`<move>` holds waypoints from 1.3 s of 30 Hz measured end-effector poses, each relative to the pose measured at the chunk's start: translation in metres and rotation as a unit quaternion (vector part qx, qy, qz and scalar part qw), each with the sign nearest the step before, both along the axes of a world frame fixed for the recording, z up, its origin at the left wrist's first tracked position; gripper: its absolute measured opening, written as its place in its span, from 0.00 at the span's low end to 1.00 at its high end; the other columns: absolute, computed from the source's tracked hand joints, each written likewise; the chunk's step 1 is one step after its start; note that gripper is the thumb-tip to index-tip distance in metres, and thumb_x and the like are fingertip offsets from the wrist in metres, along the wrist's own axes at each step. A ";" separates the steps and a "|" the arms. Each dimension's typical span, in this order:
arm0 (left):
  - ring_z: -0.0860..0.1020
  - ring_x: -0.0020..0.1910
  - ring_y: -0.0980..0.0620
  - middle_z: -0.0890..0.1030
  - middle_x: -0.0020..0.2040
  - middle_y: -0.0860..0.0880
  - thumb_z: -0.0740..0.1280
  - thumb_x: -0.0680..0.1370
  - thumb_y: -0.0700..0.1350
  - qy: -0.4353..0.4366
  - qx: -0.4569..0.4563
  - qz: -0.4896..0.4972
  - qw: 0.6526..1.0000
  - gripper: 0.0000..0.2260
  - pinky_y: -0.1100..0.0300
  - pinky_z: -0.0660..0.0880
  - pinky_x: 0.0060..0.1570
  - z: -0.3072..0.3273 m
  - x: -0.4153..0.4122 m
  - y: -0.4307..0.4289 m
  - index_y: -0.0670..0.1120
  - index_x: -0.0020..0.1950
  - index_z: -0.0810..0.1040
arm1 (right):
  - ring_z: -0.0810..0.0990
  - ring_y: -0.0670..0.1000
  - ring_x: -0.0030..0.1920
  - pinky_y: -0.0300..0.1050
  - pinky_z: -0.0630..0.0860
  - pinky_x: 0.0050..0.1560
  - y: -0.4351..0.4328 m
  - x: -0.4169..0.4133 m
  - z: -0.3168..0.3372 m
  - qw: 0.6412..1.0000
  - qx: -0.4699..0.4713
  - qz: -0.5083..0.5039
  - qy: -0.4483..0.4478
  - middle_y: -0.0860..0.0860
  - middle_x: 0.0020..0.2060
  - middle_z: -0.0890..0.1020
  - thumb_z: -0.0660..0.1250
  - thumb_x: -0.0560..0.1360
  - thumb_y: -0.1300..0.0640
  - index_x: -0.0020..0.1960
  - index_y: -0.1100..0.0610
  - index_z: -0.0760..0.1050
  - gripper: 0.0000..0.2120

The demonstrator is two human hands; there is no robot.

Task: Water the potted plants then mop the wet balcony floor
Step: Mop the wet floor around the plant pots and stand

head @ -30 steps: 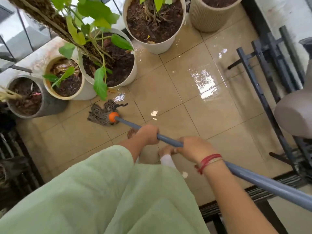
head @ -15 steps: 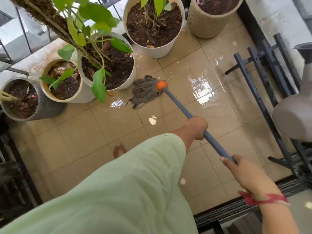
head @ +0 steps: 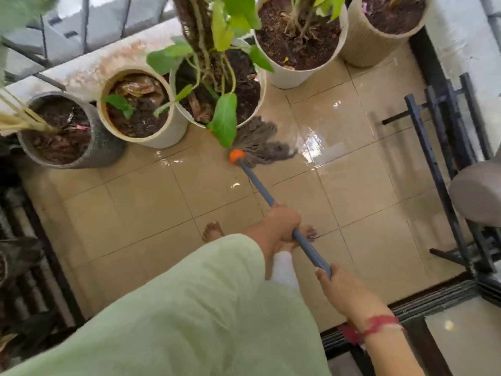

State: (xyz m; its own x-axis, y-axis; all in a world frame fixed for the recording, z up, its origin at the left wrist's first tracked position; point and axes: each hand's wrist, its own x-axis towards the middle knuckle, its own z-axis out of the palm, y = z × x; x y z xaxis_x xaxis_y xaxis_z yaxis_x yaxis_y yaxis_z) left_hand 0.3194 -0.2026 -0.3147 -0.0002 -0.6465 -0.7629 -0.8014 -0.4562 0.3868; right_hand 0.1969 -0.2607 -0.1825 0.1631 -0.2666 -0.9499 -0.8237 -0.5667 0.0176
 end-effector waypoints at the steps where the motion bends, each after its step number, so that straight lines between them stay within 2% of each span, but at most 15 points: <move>1: 0.78 0.56 0.42 0.80 0.54 0.44 0.66 0.76 0.52 -0.001 0.008 0.024 1.000 0.14 0.48 0.72 0.56 0.000 0.013 0.023 0.44 0.54 0.79 | 0.77 0.57 0.56 0.45 0.71 0.51 0.014 0.016 -0.001 1.000 0.010 0.028 0.000 0.58 0.55 0.79 0.50 0.82 0.46 0.64 0.60 0.70 0.22; 3: 0.78 0.56 0.42 0.80 0.55 0.43 0.67 0.75 0.53 -0.011 0.024 0.060 0.998 0.16 0.48 0.74 0.54 -0.002 0.036 0.069 0.43 0.55 0.79 | 0.76 0.58 0.60 0.46 0.71 0.56 0.041 0.046 -0.006 0.996 0.023 0.086 -0.011 0.60 0.60 0.77 0.49 0.82 0.46 0.68 0.62 0.67 0.24; 7: 0.79 0.55 0.44 0.81 0.55 0.44 0.66 0.76 0.53 0.006 0.101 0.125 0.987 0.16 0.50 0.76 0.53 -0.011 0.066 0.156 0.43 0.57 0.79 | 0.76 0.58 0.61 0.47 0.70 0.57 0.099 0.096 -0.019 0.980 0.049 0.191 -0.025 0.59 0.60 0.77 0.51 0.81 0.47 0.68 0.60 0.67 0.23; 10: 0.79 0.56 0.44 0.81 0.55 0.45 0.65 0.76 0.53 0.011 0.149 0.200 0.968 0.16 0.52 0.75 0.55 -0.025 0.066 0.217 0.45 0.58 0.78 | 0.76 0.57 0.60 0.43 0.68 0.49 0.139 0.122 -0.030 0.963 0.079 0.254 -0.028 0.57 0.59 0.78 0.53 0.81 0.50 0.65 0.58 0.71 0.19; 13: 0.79 0.55 0.45 0.81 0.55 0.45 0.65 0.76 0.50 0.010 0.170 0.278 0.945 0.13 0.52 0.75 0.55 -0.036 0.052 0.260 0.44 0.55 0.79 | 0.77 0.56 0.59 0.43 0.70 0.47 0.166 0.131 -0.038 0.950 0.092 0.298 -0.033 0.56 0.59 0.79 0.56 0.80 0.53 0.62 0.59 0.73 0.16; 16: 0.79 0.54 0.45 0.81 0.53 0.44 0.66 0.75 0.48 0.015 0.171 0.328 0.929 0.11 0.54 0.73 0.53 -0.036 0.036 0.266 0.43 0.53 0.79 | 0.78 0.56 0.58 0.43 0.69 0.46 0.163 0.130 -0.038 0.942 0.100 0.319 -0.036 0.57 0.58 0.79 0.57 0.80 0.52 0.61 0.60 0.74 0.16; 21: 0.78 0.56 0.44 0.80 0.56 0.42 0.65 0.75 0.43 0.047 0.149 0.379 0.912 0.13 0.54 0.73 0.53 -0.035 0.034 0.204 0.40 0.58 0.78 | 0.79 0.56 0.55 0.44 0.67 0.44 0.099 0.130 -0.034 0.948 0.068 0.310 -0.024 0.55 0.55 0.80 0.58 0.78 0.49 0.60 0.57 0.74 0.16; 24: 0.79 0.55 0.43 0.81 0.54 0.42 0.64 0.76 0.45 0.043 0.106 0.377 0.919 0.12 0.52 0.74 0.53 -0.036 0.037 0.142 0.41 0.55 0.79 | 0.77 0.55 0.47 0.42 0.69 0.42 0.046 0.132 -0.031 0.952 0.041 0.302 -0.021 0.54 0.49 0.79 0.60 0.77 0.48 0.60 0.57 0.75 0.17; 27: 0.80 0.54 0.44 0.82 0.52 0.43 0.64 0.77 0.46 0.044 0.070 0.359 0.930 0.12 0.53 0.75 0.51 -0.035 0.037 0.071 0.42 0.55 0.80 | 0.77 0.55 0.49 0.41 0.67 0.40 -0.018 0.126 -0.017 0.956 0.019 0.292 -0.029 0.55 0.53 0.79 0.60 0.77 0.49 0.59 0.57 0.74 0.16; 32: 0.79 0.53 0.44 0.81 0.52 0.44 0.65 0.76 0.44 0.048 0.011 0.308 0.950 0.10 0.52 0.75 0.50 -0.024 0.017 -0.055 0.43 0.53 0.79 | 0.78 0.54 0.46 0.45 0.72 0.45 -0.123 0.076 0.000 0.982 -0.016 0.188 -0.017 0.53 0.43 0.78 0.58 0.79 0.47 0.46 0.56 0.71 0.12; 34: 0.78 0.53 0.45 0.80 0.49 0.45 0.65 0.74 0.44 0.049 -0.005 0.280 0.959 0.08 0.50 0.76 0.50 -0.020 0.002 -0.101 0.45 0.52 0.80 | 0.77 0.51 0.40 0.43 0.70 0.39 -0.157 0.048 0.008 0.992 -0.016 0.126 -0.012 0.51 0.38 0.77 0.57 0.79 0.46 0.40 0.52 0.68 0.13; 36: 0.77 0.53 0.45 0.76 0.45 0.47 0.66 0.74 0.44 0.051 -0.025 0.230 0.972 0.08 0.50 0.75 0.49 -0.017 -0.012 -0.141 0.45 0.51 0.79 | 0.73 0.47 0.35 0.39 0.66 0.33 -0.182 0.019 0.014 0.997 -0.027 0.077 -0.008 0.49 0.35 0.75 0.56 0.80 0.45 0.39 0.50 0.67 0.14; 39: 0.75 0.53 0.45 0.72 0.42 0.49 0.67 0.73 0.45 0.061 -0.062 0.140 0.986 0.06 0.50 0.71 0.48 -0.013 -0.032 -0.184 0.47 0.49 0.79 | 0.73 0.49 0.33 0.41 0.65 0.31 -0.197 -0.025 0.016 0.998 -0.054 0.005 0.005 0.50 0.32 0.74 0.54 0.79 0.42 0.43 0.53 0.68 0.16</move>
State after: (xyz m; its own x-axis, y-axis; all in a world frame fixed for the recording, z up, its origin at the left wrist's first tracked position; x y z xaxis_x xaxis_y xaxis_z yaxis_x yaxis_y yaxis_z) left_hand 0.2876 -0.3863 -0.3276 0.1045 -0.7222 -0.6838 -0.5944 -0.5966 0.5393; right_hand 0.1722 -0.4576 -0.1666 0.1563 -0.3666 -0.9171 -0.8175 -0.5692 0.0882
